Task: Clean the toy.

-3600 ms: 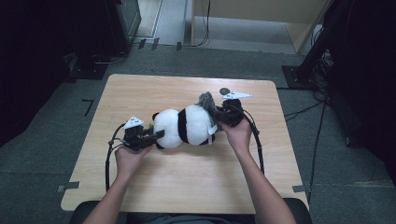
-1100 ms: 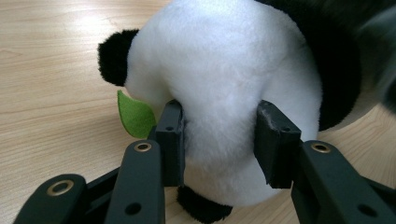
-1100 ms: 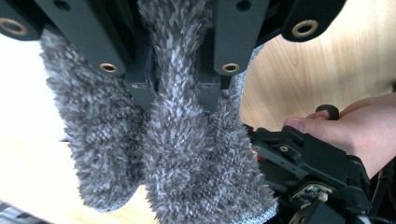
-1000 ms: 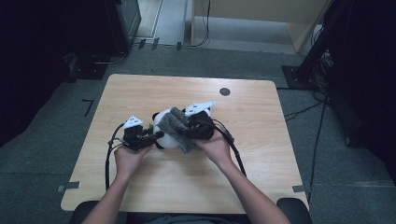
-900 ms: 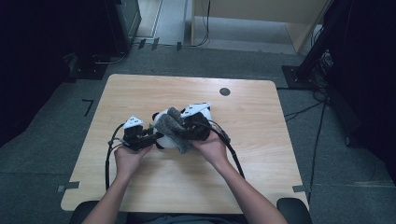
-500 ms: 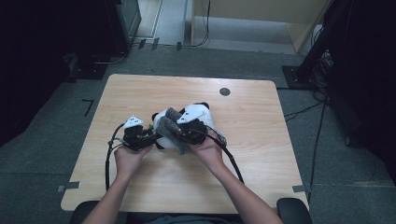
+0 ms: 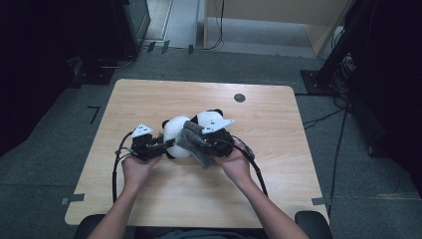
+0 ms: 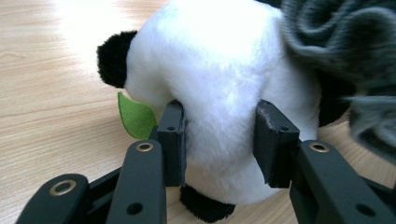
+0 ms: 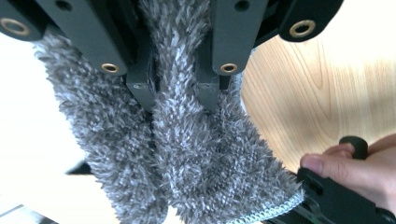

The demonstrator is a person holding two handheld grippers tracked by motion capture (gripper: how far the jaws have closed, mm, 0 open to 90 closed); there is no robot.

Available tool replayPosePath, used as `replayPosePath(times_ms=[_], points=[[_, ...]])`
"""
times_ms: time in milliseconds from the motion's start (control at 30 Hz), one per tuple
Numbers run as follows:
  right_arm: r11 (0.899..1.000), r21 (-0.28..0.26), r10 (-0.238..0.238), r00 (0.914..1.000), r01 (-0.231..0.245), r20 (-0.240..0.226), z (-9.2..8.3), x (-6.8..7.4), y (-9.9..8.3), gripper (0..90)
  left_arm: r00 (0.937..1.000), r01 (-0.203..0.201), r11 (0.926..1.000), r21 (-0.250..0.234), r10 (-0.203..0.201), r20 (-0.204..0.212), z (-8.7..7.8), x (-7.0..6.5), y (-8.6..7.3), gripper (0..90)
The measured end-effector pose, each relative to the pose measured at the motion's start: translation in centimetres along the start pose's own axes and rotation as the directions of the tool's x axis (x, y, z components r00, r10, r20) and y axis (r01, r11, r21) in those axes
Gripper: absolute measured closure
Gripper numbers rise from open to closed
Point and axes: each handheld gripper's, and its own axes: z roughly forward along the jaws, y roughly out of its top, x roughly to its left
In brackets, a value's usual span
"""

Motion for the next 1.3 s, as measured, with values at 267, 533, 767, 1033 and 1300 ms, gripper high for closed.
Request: replayPosePath(times_ms=[267, 533, 767, 1033, 1300], points=[[0.999, -0.02, 0.032, 0.9992, -0.031, 0.024, -2.4, -1.3, -1.8, 76.1, 0.9999, 0.007, 1.0, 0.005, -0.007, 0.008, 0.1, -0.1, 0.0, 59.8], [0.998, -0.021, 0.064, 0.9956, -0.063, 0.069, -4.7, -2.4, -3.4, 75.8, 0.9999, 0.007, 0.9999, 0.01, -0.007, 0.009, 0.0, -0.1, 0.1, 59.9], [0.994, -0.02, 0.112, 0.9879, -0.111, 0.107, -6.1, -3.7, -4.8, 75.7, 0.9999, 0.011, 0.9999, 0.011, -0.011, 0.011, 0.0, 0.0, 0.1, 59.9], [0.989, -0.022, 0.15, 0.9784, -0.148, 0.142, -7.1, -4.8, -5.7, 75.7, 0.9997, 0.017, 0.9998, 0.011, -0.017, 0.015, 0.0, 0.1, 0.1, 59.8], [0.991, -0.047, 0.129, 0.9885, -0.126, 0.079, -6.9, -3.1, -4.8, 76.5, 0.9996, 0.027, 0.9996, 0.013, -0.027, 0.009, 0.0, 0.0, 0.2, 59.9]])
